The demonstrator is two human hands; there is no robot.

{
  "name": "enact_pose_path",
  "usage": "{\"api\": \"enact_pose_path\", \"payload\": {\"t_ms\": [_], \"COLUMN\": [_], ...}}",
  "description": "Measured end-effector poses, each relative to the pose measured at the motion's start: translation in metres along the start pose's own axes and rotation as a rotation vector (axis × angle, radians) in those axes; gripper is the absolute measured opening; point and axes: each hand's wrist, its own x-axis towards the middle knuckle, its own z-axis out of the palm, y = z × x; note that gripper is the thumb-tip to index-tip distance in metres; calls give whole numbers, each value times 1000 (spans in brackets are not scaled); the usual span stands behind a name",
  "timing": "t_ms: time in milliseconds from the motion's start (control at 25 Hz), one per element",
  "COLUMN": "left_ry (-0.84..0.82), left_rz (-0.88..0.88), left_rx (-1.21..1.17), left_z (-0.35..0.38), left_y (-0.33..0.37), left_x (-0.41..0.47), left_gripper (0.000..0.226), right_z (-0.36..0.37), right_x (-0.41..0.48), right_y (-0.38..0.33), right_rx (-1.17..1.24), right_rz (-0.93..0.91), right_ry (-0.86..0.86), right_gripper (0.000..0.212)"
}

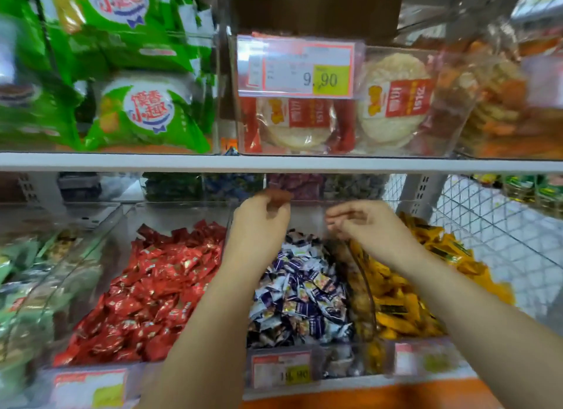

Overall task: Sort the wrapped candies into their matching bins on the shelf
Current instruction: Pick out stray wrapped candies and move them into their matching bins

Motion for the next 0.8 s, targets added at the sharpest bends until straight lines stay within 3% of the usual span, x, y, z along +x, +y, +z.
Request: {"api": "enact_pose_path", "payload": {"t_ms": [240, 400, 560, 680, 800], "left_ry": [-254, -305, -309, -301, -294], "left_rz": [-12, 0, -23, -10, 32], "left_rx": [-37, 2, 12, 25, 0], "left_z": [71, 99, 111, 113, 113], "left_y": [2, -5, -16, -21, -23], "left_x": [-5, 6, 15, 17, 16], "left_gripper": [16, 18, 17, 20, 19], "right_z": [-81, -85, -62, -55, -63], "right_x": [6, 27, 45, 49, 48], "right_y": [56, 76, 84, 85, 76], "right_rx": [-231, -497, -768, -770, -845], "right_rz": [70, 35, 11, 119, 164], "right_ry": [129, -102, -395, -479, -477], "right_gripper": [17, 27, 58, 73, 63]}}
